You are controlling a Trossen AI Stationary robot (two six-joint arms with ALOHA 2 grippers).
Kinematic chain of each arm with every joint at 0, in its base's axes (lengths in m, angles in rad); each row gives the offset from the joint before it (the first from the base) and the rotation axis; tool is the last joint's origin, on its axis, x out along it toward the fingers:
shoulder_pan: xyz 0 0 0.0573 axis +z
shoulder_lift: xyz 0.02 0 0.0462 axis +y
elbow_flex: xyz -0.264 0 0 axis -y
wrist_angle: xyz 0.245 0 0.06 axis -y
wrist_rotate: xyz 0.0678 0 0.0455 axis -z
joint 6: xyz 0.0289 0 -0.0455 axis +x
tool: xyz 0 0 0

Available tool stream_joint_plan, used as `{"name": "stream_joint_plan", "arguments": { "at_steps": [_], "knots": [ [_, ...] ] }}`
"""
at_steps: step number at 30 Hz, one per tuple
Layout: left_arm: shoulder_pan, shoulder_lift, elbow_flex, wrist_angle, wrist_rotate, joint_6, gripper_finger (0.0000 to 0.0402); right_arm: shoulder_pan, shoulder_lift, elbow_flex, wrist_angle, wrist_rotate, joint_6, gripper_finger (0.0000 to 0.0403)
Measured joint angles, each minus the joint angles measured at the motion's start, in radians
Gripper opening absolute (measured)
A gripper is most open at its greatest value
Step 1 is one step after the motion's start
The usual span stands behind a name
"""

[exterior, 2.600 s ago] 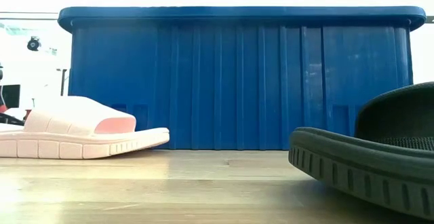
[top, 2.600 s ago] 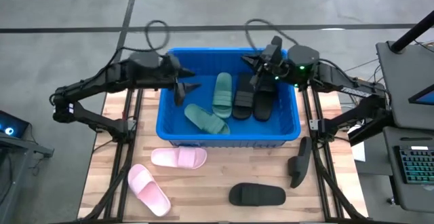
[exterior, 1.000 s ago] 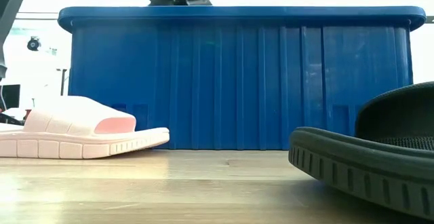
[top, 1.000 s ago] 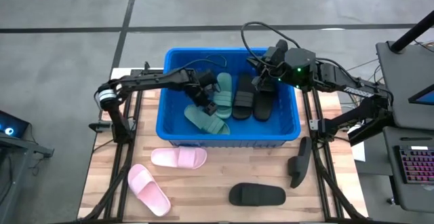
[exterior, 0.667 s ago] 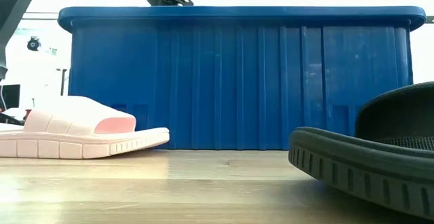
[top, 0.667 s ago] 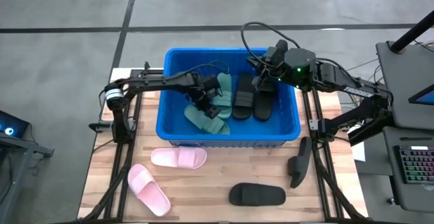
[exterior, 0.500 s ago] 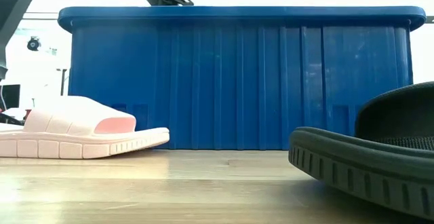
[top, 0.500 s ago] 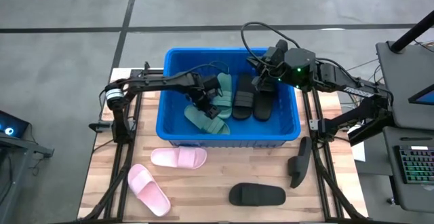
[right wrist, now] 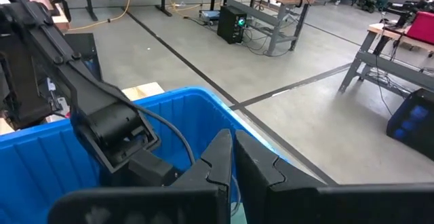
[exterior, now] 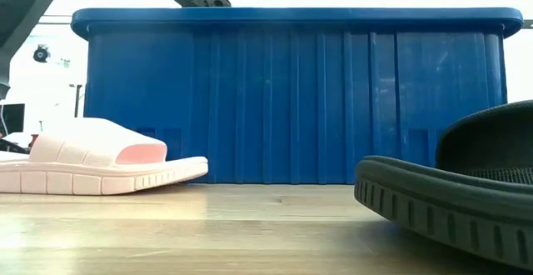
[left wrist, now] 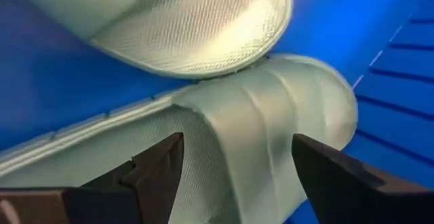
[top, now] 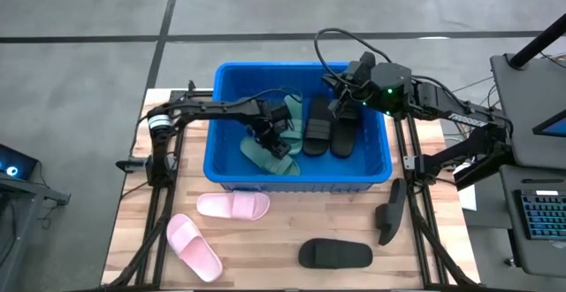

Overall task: Pick and place slides into bin
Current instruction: Put the green slipper into the blue bin

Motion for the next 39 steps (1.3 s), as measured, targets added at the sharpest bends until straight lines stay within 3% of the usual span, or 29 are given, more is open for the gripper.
{"name": "stream_joint_plan", "arguments": {
  "at_steps": [6,10,16,20,22,33,39],
  "knots": [
    [0.0,0.022,-0.001,0.006,0.015,0.026,0.0254,-0.005,0.0,0.0,0.0,0.001,0.0,0.0009],
    [0.0,0.023,0.0,0.005,0.026,0.064,0.0225,-0.018,0.0,0.0,0.001,0.01,0.015,0.0009],
    [-0.001,0.021,0.0,-0.003,0.029,0.109,0.0127,-0.027,-0.002,0.0,0.003,0.094,0.016,0.0009],
    [0.0,0.018,0.003,-0.006,0.052,0.114,0.0037,-0.027,-0.012,0.0,0.003,0.101,0.016,0.0008],
    [0.0,0.01,0.006,-0.009,0.071,0.113,0.0011,-0.027,-0.018,0.0,0.002,0.102,0.016,0.0008],
    [0.0,-0.118,0.079,-0.234,0.095,0.266,0.0002,-0.026,-0.049,0.0,-0.001,0.105,0.008,0.0008],
    [0.0,-0.139,0.14,-0.37,0.079,0.523,0.0001,-0.026,-0.05,0.0,-0.003,0.097,0.018,0.0008]
  ]
}}
